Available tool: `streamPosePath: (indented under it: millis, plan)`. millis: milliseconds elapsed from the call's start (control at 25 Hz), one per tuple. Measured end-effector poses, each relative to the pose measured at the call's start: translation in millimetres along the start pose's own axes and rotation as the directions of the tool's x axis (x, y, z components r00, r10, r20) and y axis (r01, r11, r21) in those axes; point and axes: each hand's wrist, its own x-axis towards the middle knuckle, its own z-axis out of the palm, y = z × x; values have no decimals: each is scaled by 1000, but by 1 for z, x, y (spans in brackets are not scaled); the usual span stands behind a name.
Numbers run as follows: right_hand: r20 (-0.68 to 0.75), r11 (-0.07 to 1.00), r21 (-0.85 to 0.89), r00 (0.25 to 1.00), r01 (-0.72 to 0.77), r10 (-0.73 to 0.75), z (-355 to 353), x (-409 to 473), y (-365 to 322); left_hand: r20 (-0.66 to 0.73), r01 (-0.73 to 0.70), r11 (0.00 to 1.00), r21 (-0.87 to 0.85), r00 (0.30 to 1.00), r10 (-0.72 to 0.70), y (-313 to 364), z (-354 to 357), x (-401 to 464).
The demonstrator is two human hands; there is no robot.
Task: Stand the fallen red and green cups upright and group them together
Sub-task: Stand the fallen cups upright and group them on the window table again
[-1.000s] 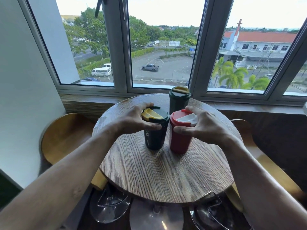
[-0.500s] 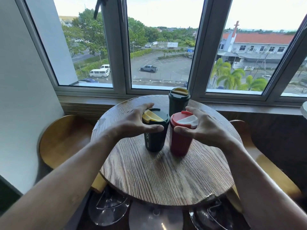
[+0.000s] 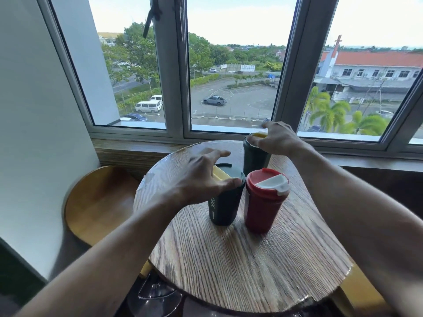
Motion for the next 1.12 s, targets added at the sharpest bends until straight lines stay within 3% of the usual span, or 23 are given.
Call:
streamPosePath:
  millis: [200,320,720,1120]
  plan:
    - [187,986,-149,977,-77,105,14,41,-1,-37,3,1000,28,999,-2,-6,7,-4]
    - [186,984,-152,975,-97,125,16,50,0,-42,6,1000,15,999,-5,-6,6,-4]
    - [292,998,35,955,50,-58,-8,18,-15,-56,26,998,-55,998,-29,-8,5,-6]
    - [350,992,36,928,121,-126,2,-7,-27,-73,35,996,-77,996,-41,-9,7,-6]
